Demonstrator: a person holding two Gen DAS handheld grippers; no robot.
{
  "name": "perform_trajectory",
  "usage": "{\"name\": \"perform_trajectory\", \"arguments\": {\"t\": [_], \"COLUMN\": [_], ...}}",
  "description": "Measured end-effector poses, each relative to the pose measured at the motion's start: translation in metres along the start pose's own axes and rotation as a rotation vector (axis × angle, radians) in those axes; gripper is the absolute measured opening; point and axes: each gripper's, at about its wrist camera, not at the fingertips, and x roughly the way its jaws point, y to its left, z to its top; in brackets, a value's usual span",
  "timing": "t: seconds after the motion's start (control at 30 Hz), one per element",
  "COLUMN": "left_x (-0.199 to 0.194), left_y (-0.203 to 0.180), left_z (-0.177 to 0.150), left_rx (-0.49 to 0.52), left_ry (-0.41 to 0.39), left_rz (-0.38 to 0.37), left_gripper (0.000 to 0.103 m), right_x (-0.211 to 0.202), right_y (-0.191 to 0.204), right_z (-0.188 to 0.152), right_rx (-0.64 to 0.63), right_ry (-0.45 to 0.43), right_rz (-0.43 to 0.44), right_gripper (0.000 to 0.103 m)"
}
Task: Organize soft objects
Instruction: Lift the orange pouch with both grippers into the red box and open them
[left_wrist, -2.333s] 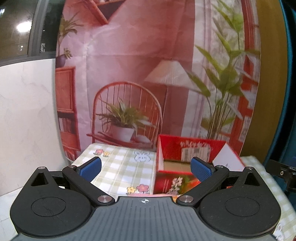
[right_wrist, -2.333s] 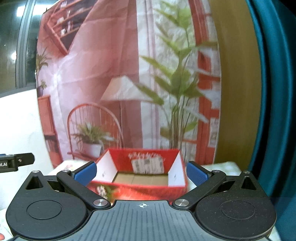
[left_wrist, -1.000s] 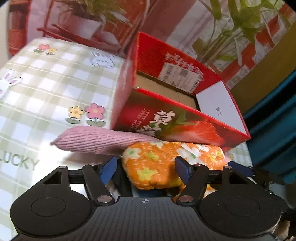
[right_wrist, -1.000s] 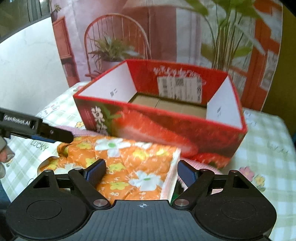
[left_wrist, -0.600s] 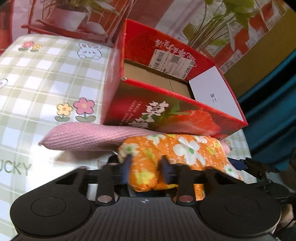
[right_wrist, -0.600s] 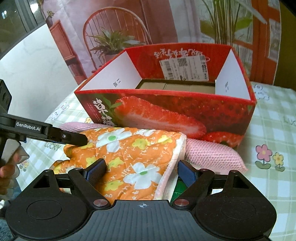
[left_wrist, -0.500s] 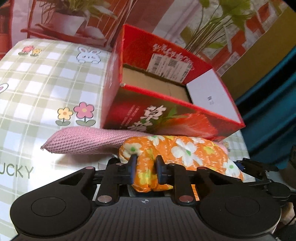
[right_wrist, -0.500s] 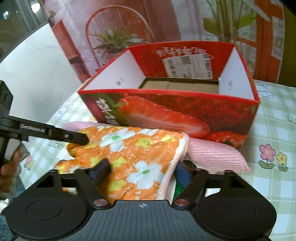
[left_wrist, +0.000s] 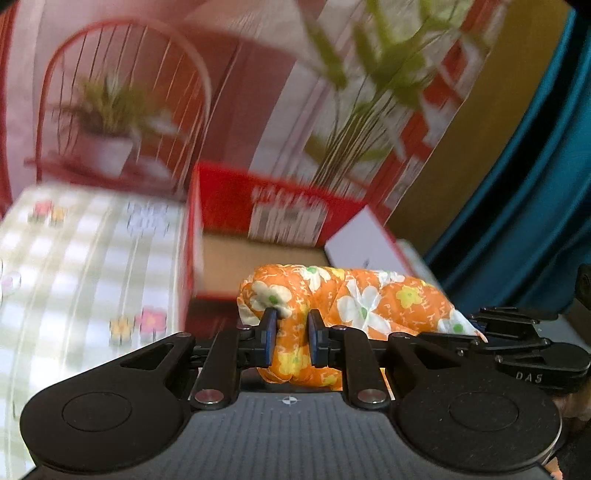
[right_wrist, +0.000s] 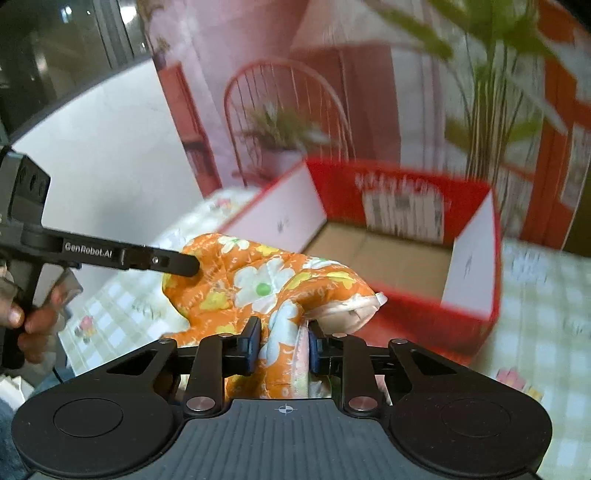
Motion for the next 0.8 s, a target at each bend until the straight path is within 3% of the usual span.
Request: {"name": "perform_trajectory", "arguments": {"t": [0.17,0.3,0.4,0.63,0.8], "left_x": [0.002,0.021,0.045,0.101,0.128], "left_y": [-0.015,-0.034,-0.047,-0.03,-0.012], "left_z": [0.03,0.062,0.082,0.095,0.09], "left_rx": [0.043,0.154,0.231,0.19,0.138], "left_ry": [-0.104,-0.209,-0.231,-0.143,-0.052], "left_rz": [0.021,0.092,0.156,0.19,0.165], "left_gripper": [0.019,0.019,0.019,0.019,0.019], "right_x": [-0.012,0.0,0.023,0.087,0.119], "right_y": [-0.009,-0.018,-0.027,-0.054,-0.069], "right_z": [0.03,0.054,0.065,0.074,0.063], "right_rx": [-0.046,-0.114,-0.138,-0.085,-0.025], "right_ry": [-0.098,-0.161,-0.182,-0.092,0.007], "right_rz": [-0.039,-0.116,-0.173,-0.229,-0.229], "right_gripper": [0.023,0.023,0.023,0.022,0.022]}}
